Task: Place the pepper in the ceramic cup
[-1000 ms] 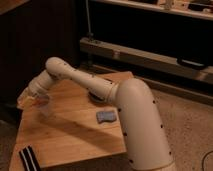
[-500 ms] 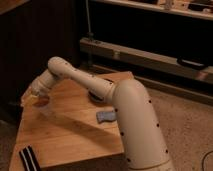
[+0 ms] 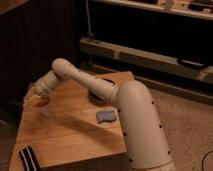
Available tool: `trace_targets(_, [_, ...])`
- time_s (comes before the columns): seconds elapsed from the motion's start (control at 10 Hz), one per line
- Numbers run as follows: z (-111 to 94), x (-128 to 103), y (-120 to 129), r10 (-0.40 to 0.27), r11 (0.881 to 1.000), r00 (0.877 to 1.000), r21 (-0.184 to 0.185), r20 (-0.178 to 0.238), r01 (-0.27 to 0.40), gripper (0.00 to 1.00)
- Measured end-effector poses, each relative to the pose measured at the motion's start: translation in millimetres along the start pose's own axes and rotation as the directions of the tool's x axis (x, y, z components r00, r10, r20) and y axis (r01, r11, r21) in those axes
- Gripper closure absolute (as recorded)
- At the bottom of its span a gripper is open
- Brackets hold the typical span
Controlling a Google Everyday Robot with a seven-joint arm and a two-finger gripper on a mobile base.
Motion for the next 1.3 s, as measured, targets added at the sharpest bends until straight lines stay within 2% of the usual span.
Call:
trace_targets(0.2, [-3.5,-0.5,-1.8,-0.017,1.0,1.0,-0.017,0.018,0.017,0.2])
trace_targets(1.3, [-3.5,-1.0,-1.5,-0.013,1.0,1.0,-0.017,0.018,0.013,0.2])
